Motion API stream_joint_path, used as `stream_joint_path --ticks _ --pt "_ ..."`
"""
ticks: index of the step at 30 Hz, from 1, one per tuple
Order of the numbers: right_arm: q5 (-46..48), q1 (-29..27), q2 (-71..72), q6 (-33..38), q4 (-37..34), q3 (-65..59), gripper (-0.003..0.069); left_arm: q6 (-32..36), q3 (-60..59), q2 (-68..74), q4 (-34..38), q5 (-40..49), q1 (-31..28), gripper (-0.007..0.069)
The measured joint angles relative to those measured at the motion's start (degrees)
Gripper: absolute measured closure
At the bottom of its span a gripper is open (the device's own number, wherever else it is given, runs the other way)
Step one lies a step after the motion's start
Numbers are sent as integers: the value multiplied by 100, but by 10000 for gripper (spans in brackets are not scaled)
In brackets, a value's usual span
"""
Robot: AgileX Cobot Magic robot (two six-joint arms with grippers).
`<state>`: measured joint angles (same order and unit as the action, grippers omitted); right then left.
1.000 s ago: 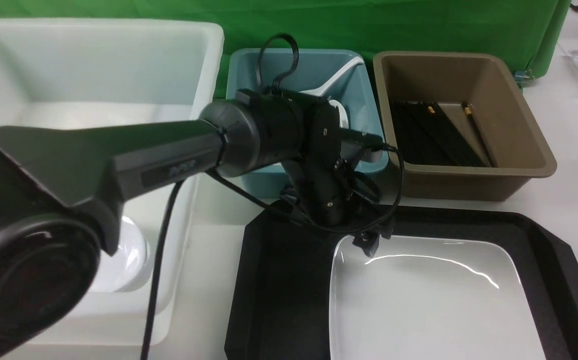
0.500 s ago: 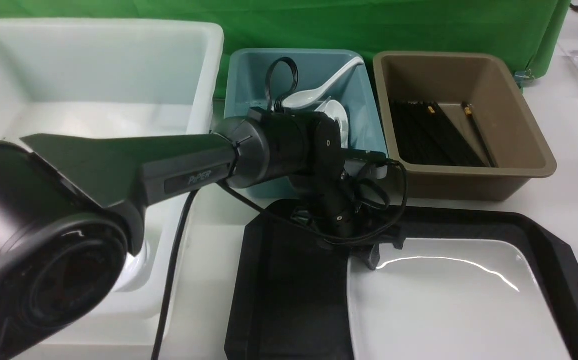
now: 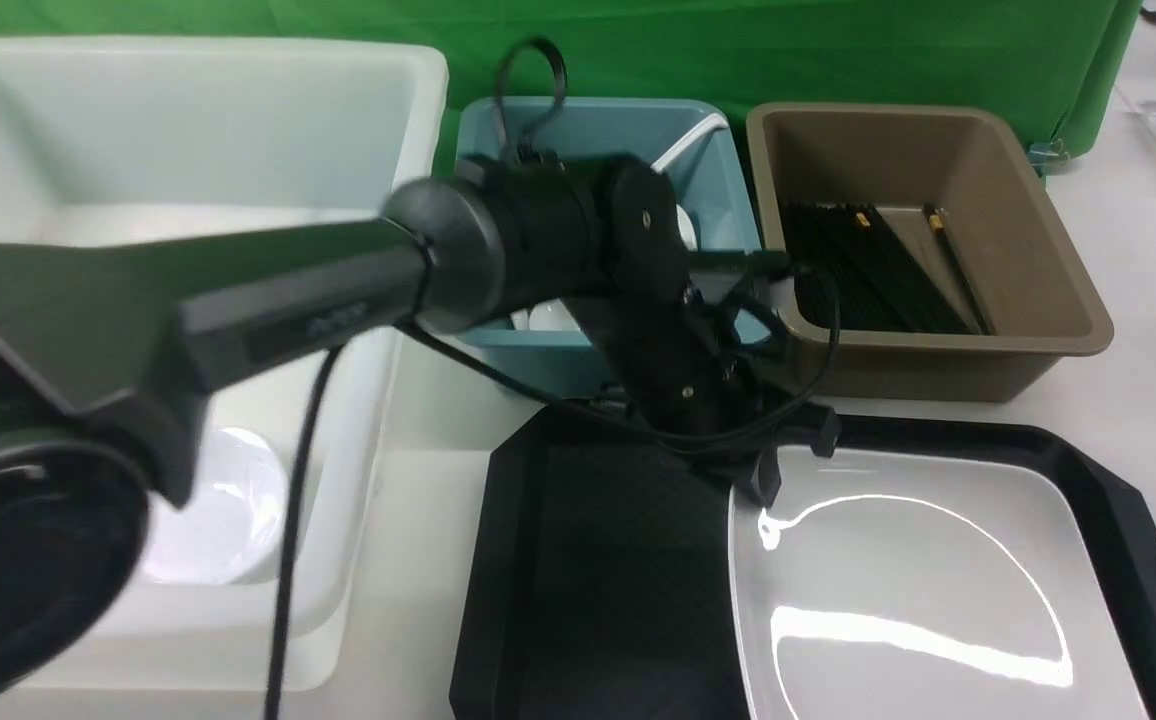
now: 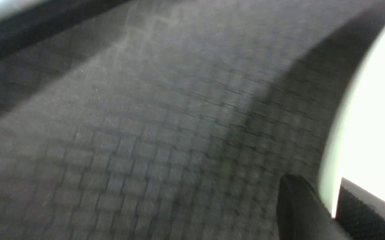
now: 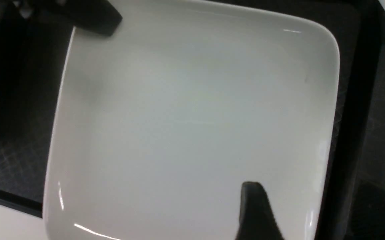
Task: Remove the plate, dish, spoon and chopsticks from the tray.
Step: Use the left arm to put the plate into the large storage box on the left
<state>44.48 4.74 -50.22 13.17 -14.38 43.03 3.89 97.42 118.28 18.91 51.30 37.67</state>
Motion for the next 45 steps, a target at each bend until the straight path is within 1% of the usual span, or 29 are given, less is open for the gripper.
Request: stream_joint_path --ticks 6,13,20,24,28,32,36,45 --pt "0 0 0 0 0 0 244 -20 0 -453 -319 165 0 594" --pt "0 0 0 0 0 0 244 -201 -5 -854 -774 439 0 603" --pt "0 0 0 6 0 0 244 -564 -11 -1236 -1275 737 0 606" --pt "0 0 0 6 0 0 244 -622 12 -1469 -1471 808 0 606" --pt "0 0 0 1 0 0 244 -644 172 -1650 -1403 856 -94 604" --pt "0 0 0 2 0 0 244 -594 415 -1887 -1091 962 -593 598" --pt "-13 0 0 2 0 0 244 -560 460 -2031 -855 1040 -905 598" --pt "-162 0 0 2 0 0 244 -389 456 -2044 -779 1375 -963 597"
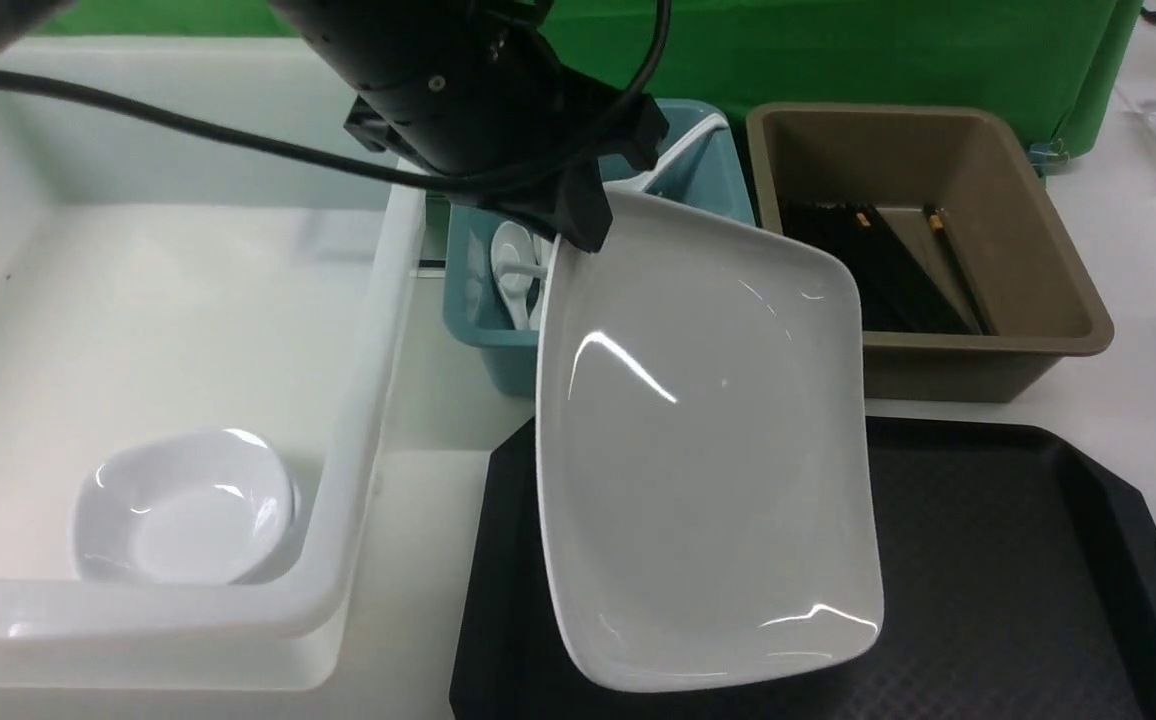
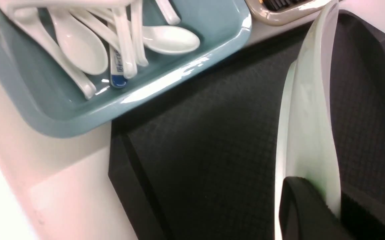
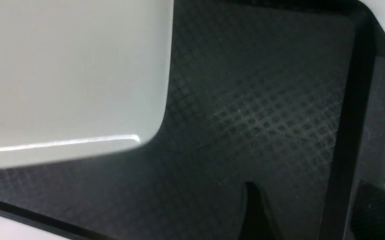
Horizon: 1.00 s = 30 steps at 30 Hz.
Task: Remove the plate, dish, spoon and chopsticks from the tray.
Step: Use the left arm to put the plate into the large storage box on the left
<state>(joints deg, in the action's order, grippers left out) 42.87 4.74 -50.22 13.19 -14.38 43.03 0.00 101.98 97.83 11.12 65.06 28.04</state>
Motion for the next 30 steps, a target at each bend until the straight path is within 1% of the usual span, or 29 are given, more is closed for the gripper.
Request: stream_joint_path --ticks 6,10,15,20,26,27,30 --pt "-7 0 0 0 0 0 244 0 6 0 -100 8 -11 597" --pt "-7 0 0 0 0 0 244 0 250 4 -90 193 -193 597" --pt "-12 0 0 0 0 0 244 55 576 -7 154 233 -505 597" --pt "-23 0 0 0 0 0 244 131 582 -51 181 340 -615 597" --pt "-53 0 0 0 0 0 244 151 582 -103 268 482 -1196 597" --pt "-53 0 0 0 0 0 244 151 582 -114 268 482 -1221 597" --pt "-53 0 0 0 0 0 244 217 707 -200 278 544 -1703 597"
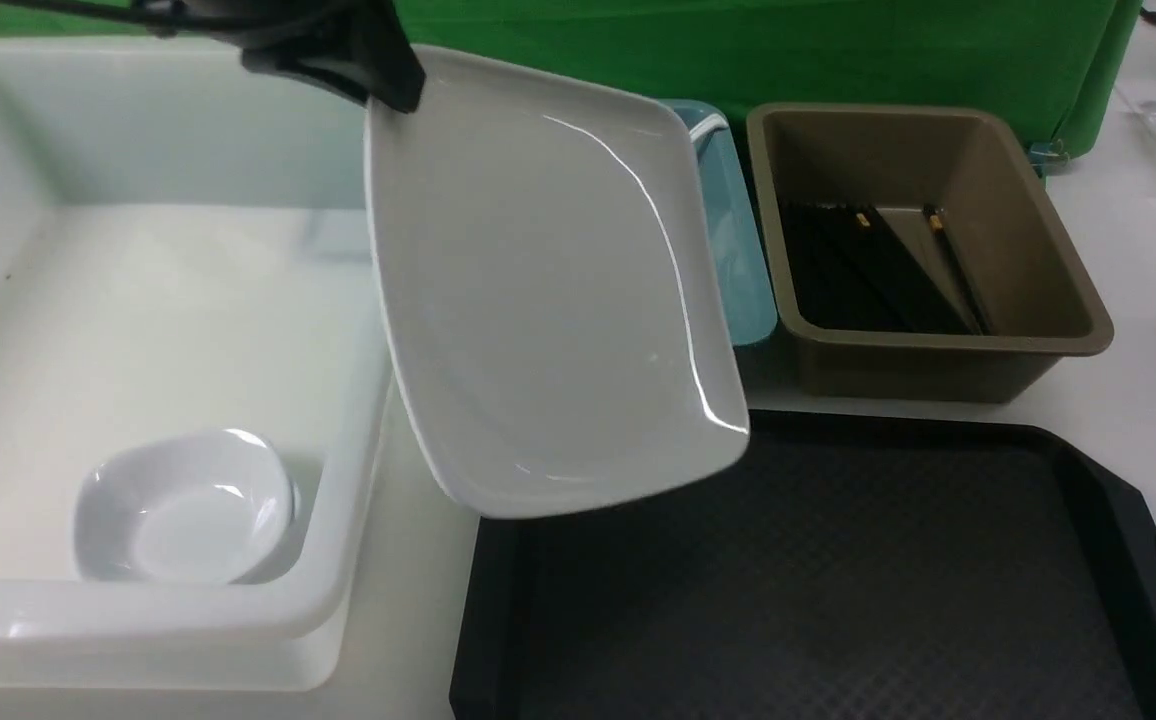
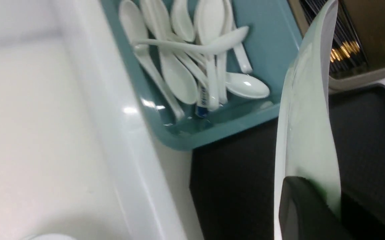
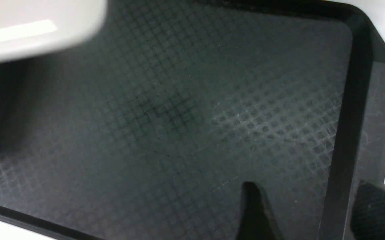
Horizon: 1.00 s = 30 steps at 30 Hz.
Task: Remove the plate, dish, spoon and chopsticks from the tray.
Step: Use the left arm to put the plate into the large storage box on the left
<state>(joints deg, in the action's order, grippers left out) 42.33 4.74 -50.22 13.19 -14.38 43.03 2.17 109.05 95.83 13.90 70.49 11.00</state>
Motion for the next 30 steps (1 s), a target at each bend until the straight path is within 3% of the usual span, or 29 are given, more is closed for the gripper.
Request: stream_joint_path --ticks 11,18,25,30 --pt "-39 0 0 0 0 0 244 260 501 -167 879 60 -1873 597" --pt "-39 0 0 0 0 0 244 365 514 -182 1365 54 -3491 597" --pt "-46 0 0 0 0 0 244 371 277 -102 1556 -78 -4251 596" --pt "-52 0 0 0 0 0 244 526 -928 -83 2114 -983 -4482 595"
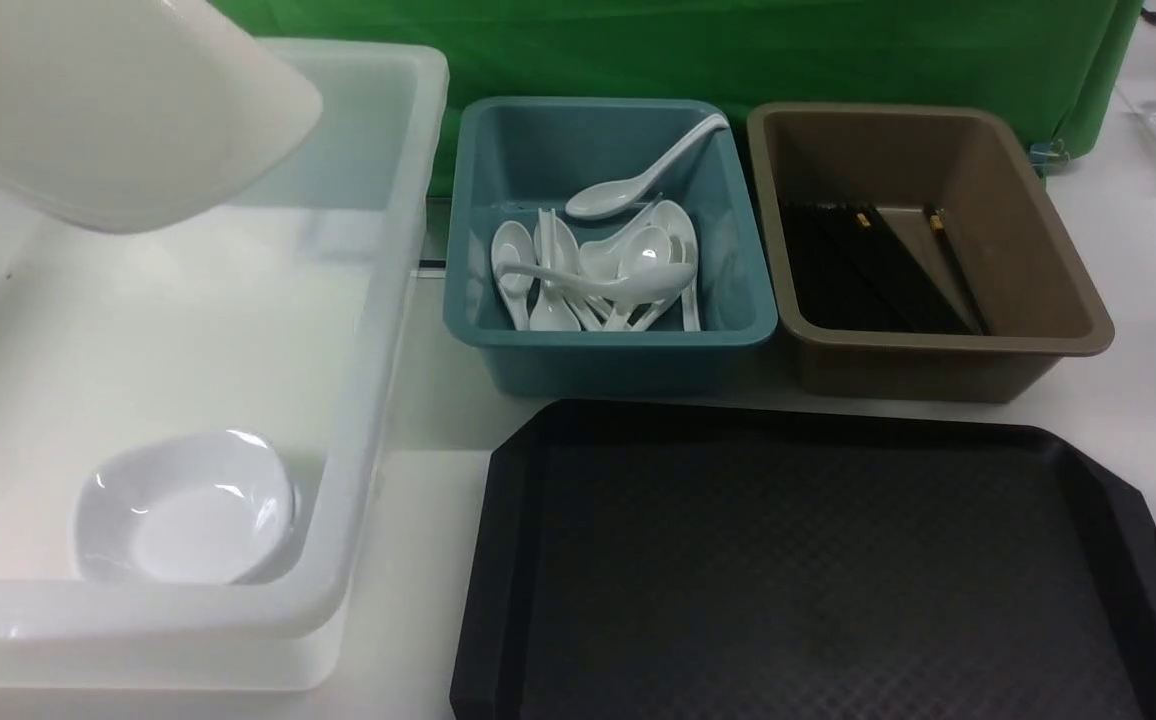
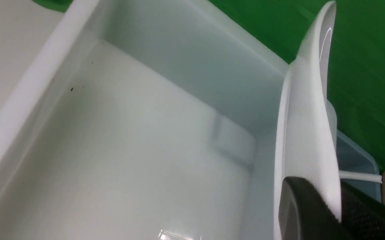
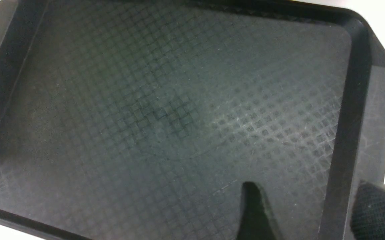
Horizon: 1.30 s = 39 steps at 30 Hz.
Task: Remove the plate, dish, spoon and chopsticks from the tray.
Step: Use the left arm to put the plate into the large storage box on the left
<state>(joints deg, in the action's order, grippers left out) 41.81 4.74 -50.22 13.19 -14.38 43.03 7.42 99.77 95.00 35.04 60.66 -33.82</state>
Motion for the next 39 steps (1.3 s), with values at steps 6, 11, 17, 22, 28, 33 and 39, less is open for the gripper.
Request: stream_joint_path --ticks 6,11,17,22,28,33,39 --pt "-17 0 0 0 0 0 244 453 -1578 37 778 -1225 0 594" --pt "-191 0 0 0 0 0 244 770 -2564 49 1050 -2685 277 594" --pt "-222 0 0 0 0 0 244 849 -3104 99 756 -3826 762 594" --pt "-229 0 0 -15 0 0 244 851 -3111 284 638 -4139 1049 596" --pt "-211 0 0 -15 0 0 244 839 -3111 645 252 -4040 1081 594" --pt "-200 0 0 -15 0 0 244 820 -3111 886 -77 -4000 1091 534" --pt "-200 0 0 -17 -6 0 244 828 -3111 925 -360 -3906 1091 362"
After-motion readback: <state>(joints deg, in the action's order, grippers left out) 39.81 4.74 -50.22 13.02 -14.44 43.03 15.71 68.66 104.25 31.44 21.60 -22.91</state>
